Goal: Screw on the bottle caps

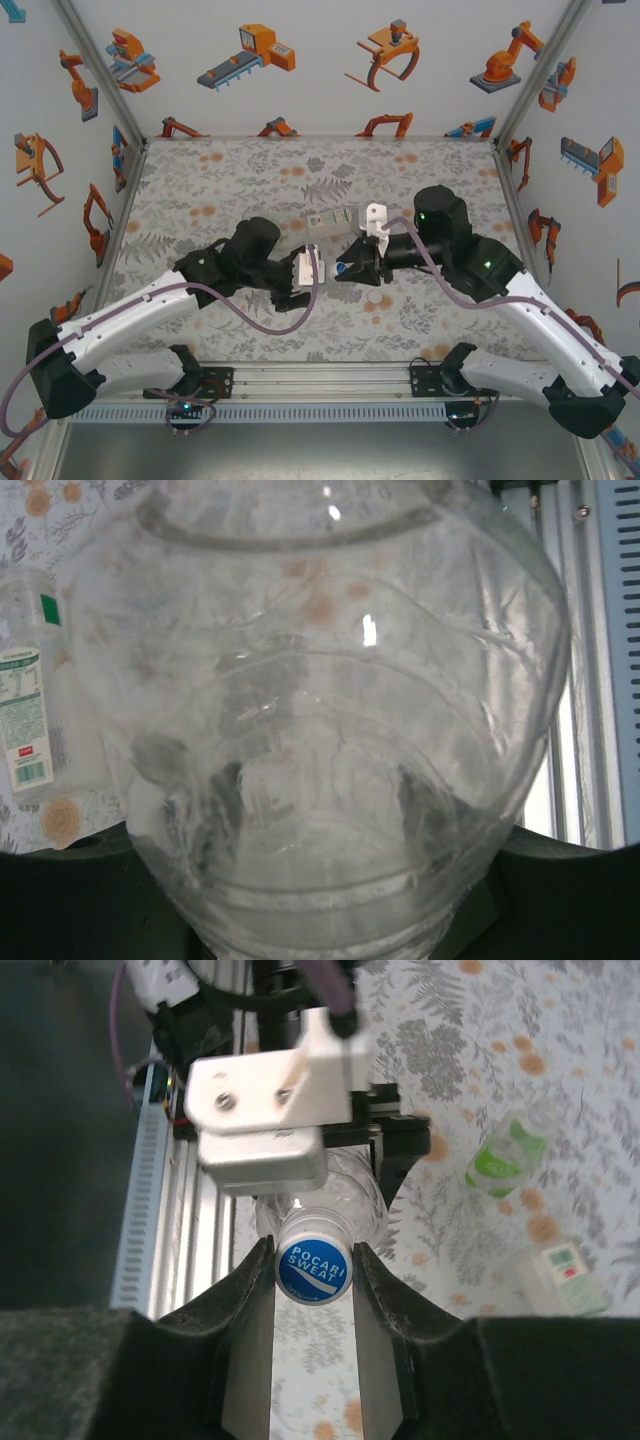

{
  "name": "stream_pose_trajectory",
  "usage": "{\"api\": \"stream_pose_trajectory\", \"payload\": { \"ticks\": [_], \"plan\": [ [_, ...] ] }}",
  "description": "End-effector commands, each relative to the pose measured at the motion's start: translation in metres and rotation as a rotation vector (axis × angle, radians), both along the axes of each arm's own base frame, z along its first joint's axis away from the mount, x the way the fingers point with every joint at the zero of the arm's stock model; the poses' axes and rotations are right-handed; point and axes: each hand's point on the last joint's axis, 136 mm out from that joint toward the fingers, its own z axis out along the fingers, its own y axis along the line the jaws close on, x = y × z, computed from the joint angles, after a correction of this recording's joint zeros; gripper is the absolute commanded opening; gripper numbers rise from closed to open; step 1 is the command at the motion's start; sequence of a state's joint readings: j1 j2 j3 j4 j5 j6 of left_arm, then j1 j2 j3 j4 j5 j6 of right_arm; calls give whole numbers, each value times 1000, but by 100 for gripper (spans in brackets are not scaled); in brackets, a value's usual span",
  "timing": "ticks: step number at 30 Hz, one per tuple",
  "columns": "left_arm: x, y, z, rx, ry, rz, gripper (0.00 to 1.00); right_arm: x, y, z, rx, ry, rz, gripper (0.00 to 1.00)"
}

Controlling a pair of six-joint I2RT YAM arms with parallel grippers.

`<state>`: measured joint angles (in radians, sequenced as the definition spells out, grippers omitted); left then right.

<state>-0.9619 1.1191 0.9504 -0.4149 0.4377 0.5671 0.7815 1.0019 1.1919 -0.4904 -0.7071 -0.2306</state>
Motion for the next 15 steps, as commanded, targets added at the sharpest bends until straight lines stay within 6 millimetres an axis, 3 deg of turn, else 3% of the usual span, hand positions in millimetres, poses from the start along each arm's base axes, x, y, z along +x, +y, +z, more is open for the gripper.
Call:
{"api": "stream_pose_trajectory", "payload": {
  "ticks": [1, 6, 10, 12, 15],
  "plan": [
    [6, -6, 19, -81, -71, 16, 0, 44, 0, 1, 57, 280, -323, 0],
    [27, -7, 16, -63, -129, 102, 0, 74, -21, -31, 51, 742, -711, 0],
    [35, -8, 16, -62, -154, 134, 0, 75, -37, -78, 12, 1130, -983, 0],
    [37, -9, 16, -62, -155, 139, 0, 72, -38, -95, 1, 1270, -1054, 0],
    [37, -11, 17, -62, -149, 138, 0, 74, -31, -97, 43, 1336, -1048, 0]
  ]
}}
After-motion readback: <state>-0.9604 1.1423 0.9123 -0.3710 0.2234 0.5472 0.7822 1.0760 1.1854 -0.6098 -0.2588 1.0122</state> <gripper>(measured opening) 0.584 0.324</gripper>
